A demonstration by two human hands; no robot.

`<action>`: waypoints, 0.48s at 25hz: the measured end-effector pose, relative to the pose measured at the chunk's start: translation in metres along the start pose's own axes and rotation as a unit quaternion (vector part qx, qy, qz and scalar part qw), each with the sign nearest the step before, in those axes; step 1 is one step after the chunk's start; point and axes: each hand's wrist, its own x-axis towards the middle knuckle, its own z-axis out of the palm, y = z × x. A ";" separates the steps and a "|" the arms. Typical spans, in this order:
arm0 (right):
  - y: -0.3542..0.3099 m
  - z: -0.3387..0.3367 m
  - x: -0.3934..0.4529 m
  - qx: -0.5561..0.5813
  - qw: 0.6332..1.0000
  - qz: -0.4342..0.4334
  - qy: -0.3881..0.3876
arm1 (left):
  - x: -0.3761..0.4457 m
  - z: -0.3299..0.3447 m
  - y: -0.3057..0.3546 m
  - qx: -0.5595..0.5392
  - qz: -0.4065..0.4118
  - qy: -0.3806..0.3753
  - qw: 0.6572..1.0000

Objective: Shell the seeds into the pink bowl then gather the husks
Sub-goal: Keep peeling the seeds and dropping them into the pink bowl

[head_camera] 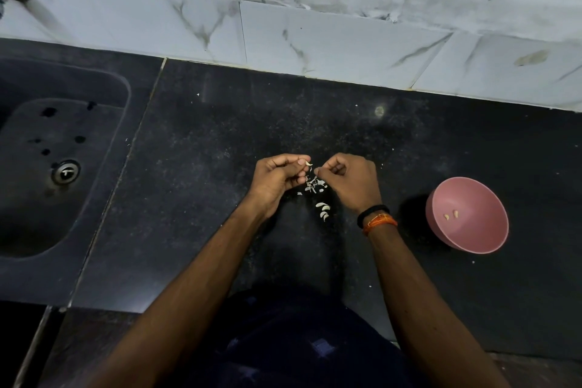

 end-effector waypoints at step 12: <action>-0.004 0.004 -0.001 0.041 0.997 -0.051 -0.031 | 0.000 -0.002 -0.003 0.068 0.053 -0.023 0.996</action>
